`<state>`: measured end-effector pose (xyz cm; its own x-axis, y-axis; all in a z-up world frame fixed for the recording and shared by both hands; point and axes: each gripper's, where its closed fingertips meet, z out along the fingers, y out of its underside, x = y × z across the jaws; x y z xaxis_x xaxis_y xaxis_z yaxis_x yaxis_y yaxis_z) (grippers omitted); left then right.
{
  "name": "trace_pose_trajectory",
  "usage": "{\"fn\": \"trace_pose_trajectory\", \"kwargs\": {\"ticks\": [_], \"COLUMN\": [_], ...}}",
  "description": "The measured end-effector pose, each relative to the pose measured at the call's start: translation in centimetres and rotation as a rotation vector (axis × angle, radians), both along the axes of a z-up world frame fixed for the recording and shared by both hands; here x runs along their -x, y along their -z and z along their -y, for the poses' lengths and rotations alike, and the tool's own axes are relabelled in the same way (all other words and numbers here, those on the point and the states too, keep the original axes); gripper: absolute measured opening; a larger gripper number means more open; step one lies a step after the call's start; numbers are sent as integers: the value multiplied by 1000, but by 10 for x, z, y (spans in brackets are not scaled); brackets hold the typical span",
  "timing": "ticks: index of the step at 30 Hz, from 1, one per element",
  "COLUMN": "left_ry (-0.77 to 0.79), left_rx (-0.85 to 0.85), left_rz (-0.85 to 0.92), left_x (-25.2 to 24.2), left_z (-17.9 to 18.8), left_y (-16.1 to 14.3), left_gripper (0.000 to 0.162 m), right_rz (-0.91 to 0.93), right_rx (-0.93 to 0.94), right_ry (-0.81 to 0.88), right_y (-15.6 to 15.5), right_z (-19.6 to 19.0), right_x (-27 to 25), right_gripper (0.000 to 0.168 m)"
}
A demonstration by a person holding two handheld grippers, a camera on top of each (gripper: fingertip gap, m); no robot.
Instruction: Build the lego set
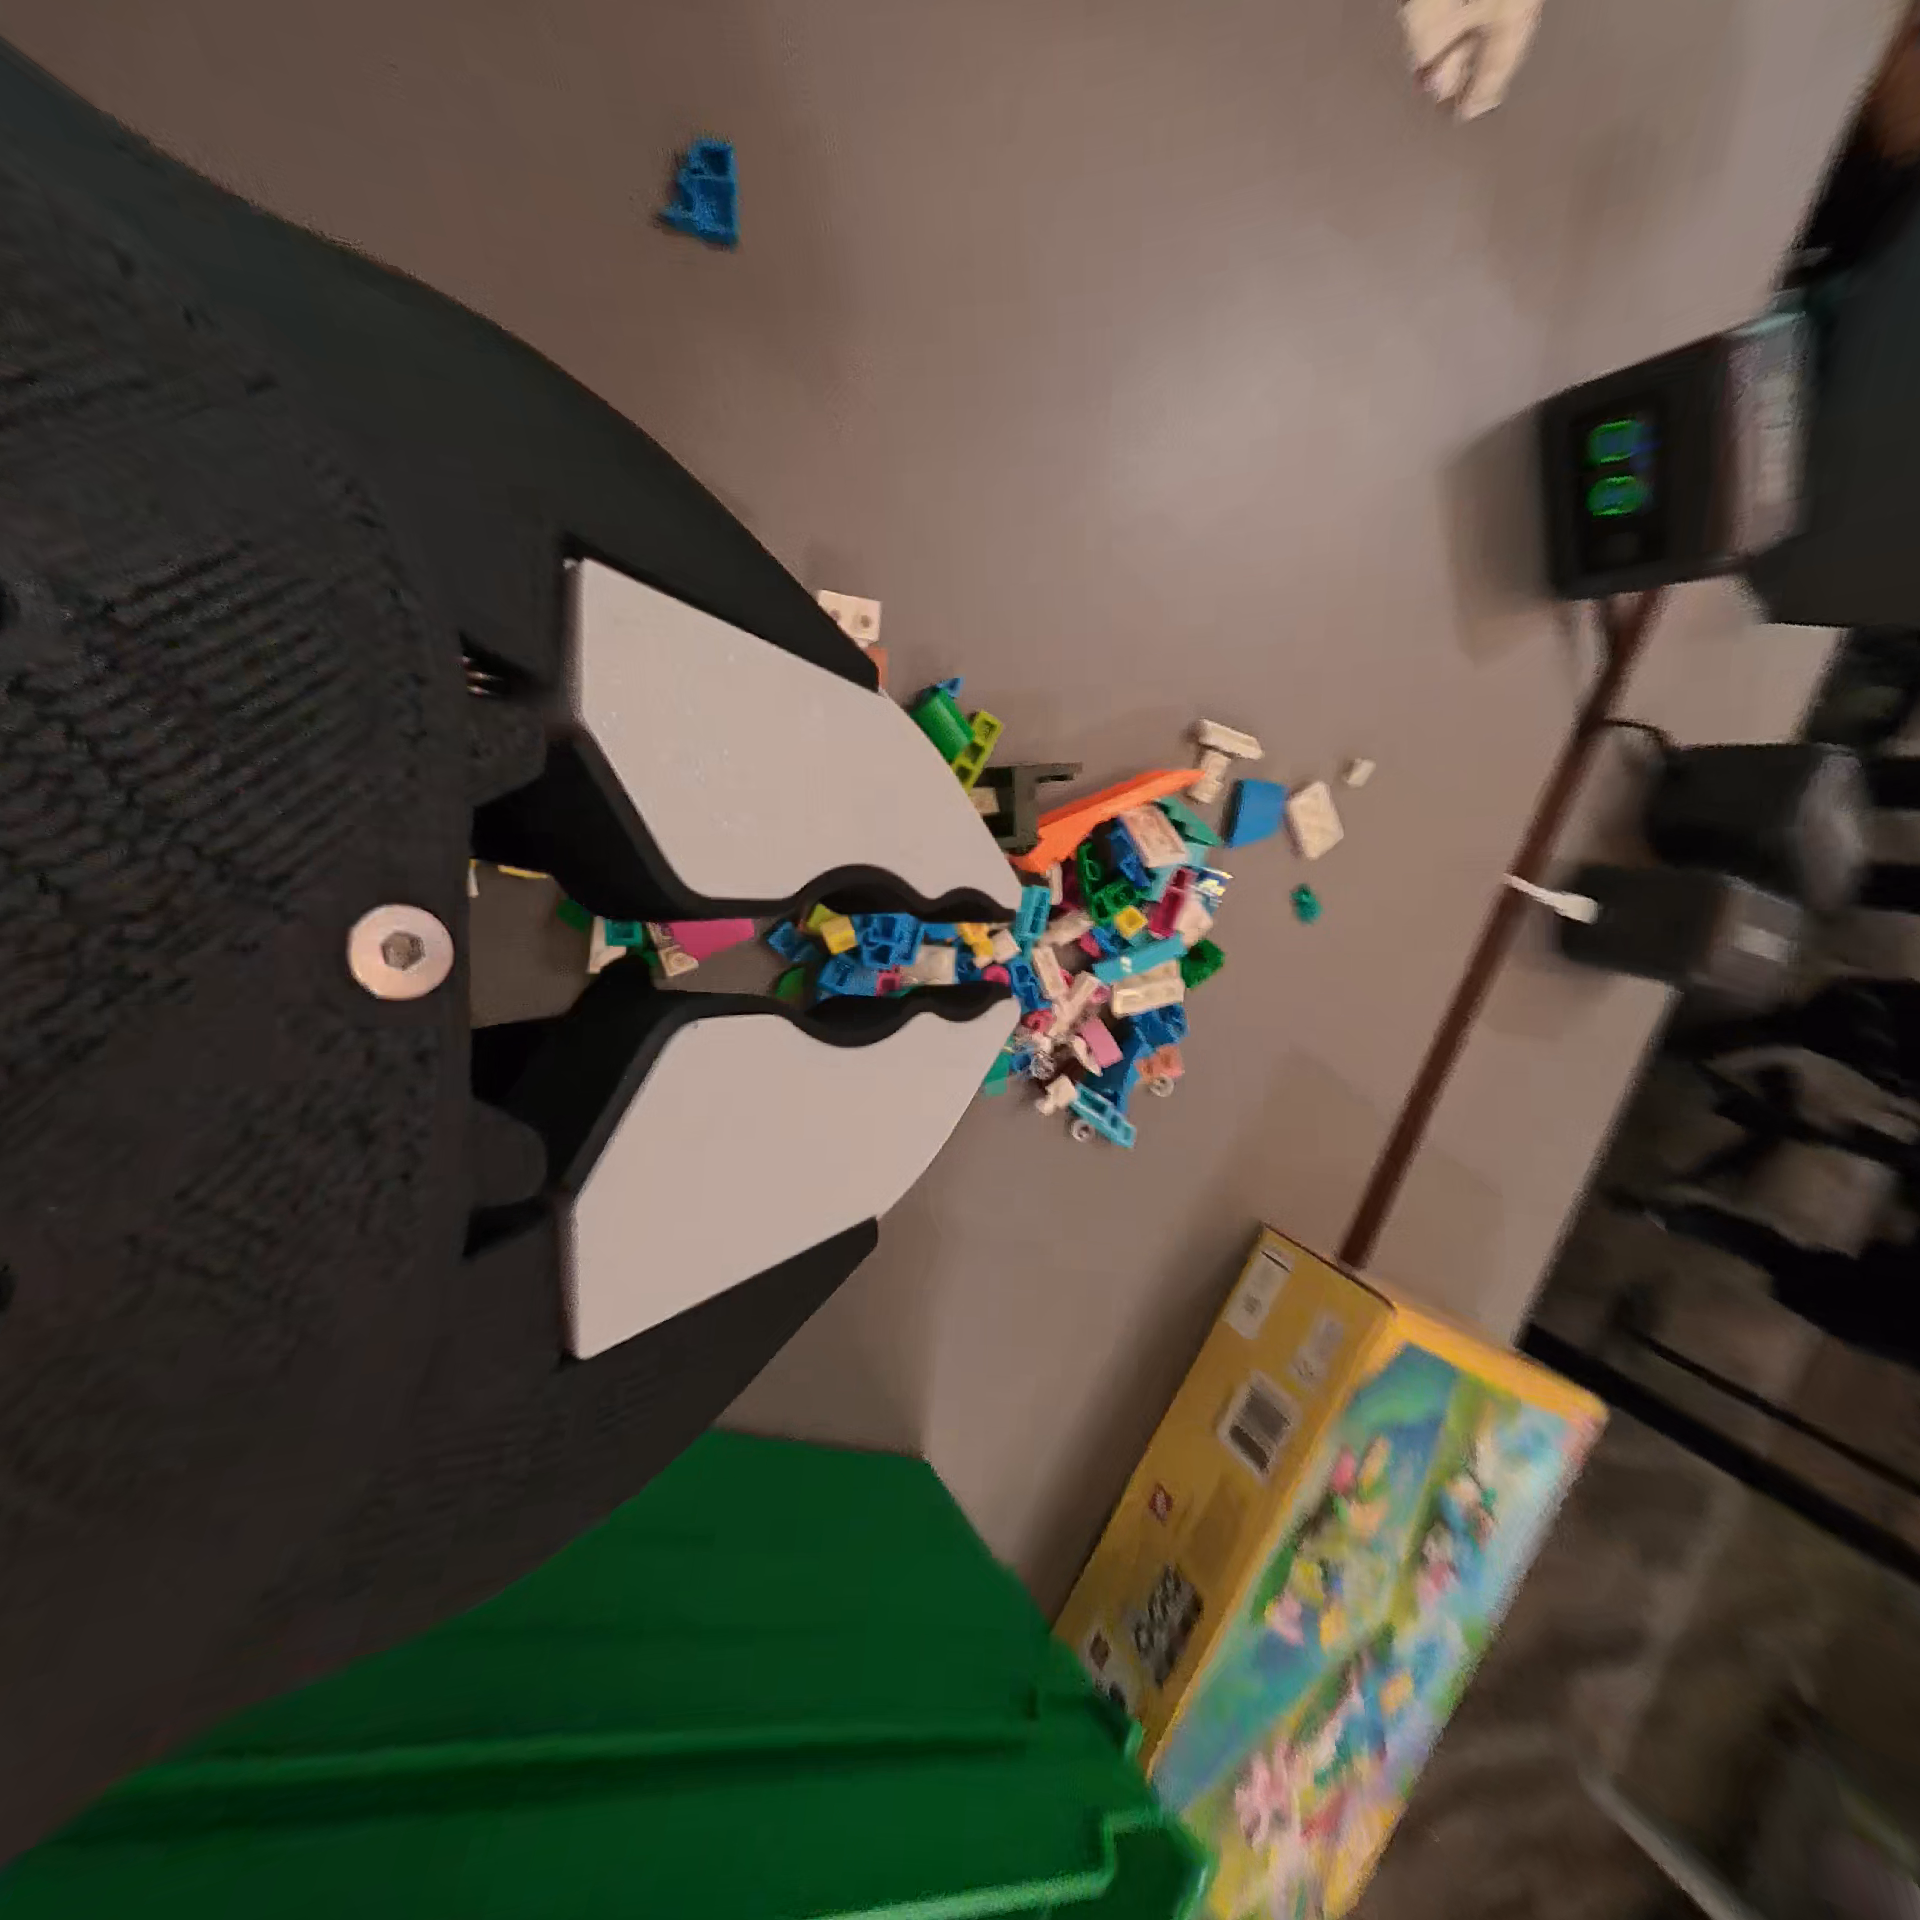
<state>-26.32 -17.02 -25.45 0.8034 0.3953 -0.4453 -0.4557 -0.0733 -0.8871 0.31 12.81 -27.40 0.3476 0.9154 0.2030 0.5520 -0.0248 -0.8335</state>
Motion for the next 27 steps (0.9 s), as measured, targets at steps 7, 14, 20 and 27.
{"fn": "trace_pose_trajectory", "kwargs": {"ticks": [7, 14, 20, 27], "left_ry": [7, 12, 13, 5], "left_rx": [4, -4, -26, -56], "left_rz": [-6, 42, 81, 130], "left_x": [-3, 1, 5, 11], "left_z": [0, 0, 2, 7], "left_y": [0, 3, 3, 2], "left_gripper": [0, 0, 0, 0], "right_rz": [174, 174, 150, 203], "right_rx": [-127, -140, -179, -224], "right_ry": [-62, 66, 140, 130], "right_y": [13, -5, -23, -23], "right_z": [11, -12, -23, -23], "right_x": [-25, -59, -83, -91], "right_gripper": [8, 8, 7, 7]}}
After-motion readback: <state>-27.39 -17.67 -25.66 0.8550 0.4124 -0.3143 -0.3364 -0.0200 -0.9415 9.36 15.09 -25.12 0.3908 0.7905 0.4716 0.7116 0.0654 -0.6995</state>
